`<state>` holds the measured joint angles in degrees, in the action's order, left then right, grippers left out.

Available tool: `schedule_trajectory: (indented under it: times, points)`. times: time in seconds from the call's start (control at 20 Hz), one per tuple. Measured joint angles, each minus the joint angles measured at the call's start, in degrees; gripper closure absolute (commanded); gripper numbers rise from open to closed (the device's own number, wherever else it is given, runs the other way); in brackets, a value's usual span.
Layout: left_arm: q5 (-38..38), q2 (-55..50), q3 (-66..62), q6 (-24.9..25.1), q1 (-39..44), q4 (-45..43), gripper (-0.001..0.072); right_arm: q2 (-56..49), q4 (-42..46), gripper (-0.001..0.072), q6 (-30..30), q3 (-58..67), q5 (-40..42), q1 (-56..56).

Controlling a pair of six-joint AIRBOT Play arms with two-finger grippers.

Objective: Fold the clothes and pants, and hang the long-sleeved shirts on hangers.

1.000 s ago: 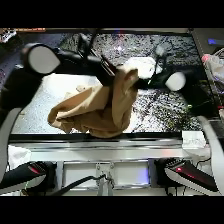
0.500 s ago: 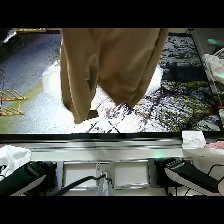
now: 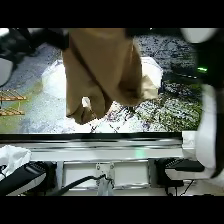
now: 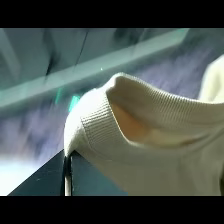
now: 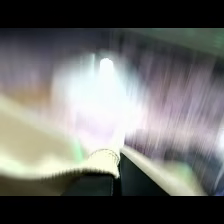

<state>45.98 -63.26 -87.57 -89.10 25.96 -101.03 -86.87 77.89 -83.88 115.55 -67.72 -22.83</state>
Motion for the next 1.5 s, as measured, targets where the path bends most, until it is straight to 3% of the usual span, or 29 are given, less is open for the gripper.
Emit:
schedule_trajectory:
  times: [0.25,0.5,0.6,0.65,0.8,1.1,1.3,1.5]
  points:
    - [6.97,0.37,16.90,-2.58,-3.15,-2.23,0.0701,-12.39,0.11,0.0681,-1.88,-0.02,-11.65,-4.81]
    - [9.22,0.83,29.40,-8.44,-4.76,-3.78,0.0690,-17.11,-0.72,0.0682,-2.27,0.00,-10.84,-11.63]
    - [10.19,1.73,31.12,-10.54,-5.81,-3.87,0.0423,-17.84,-0.31,0.0682,-2.32,0.00,-9.07,-13.31]
    - [11.08,2.71,31.50,-11.41,-6.38,-3.78,0.0329,-18.10,-0.26,0.0682,-2.54,0.00,-8.55,-13.88]
    - [15.28,7.43,30.42,-12.61,-8.11,-3.54,0.0222,-18.53,-0.04,0.0682,-2.51,0.00,-6.36,-14.82]
    - [22.21,19.74,24.85,-12.52,-16.98,-5.40,0.0191,-18.73,-2.73,0.0682,-1.49,0.00,-3.89,-15.32]
    - [26.60,21.24,24.74,-8.81,-31.50,-9.70,0.0193,-18.73,-4.74,0.0682,0.48,0.00,-3.17,-15.37]
    - [21.84,14.75,25.05,-5.55,-47.04,-9.05,0.0193,-18.73,-5.79,0.0682,1.97,0.00,-2.82,-15.37]
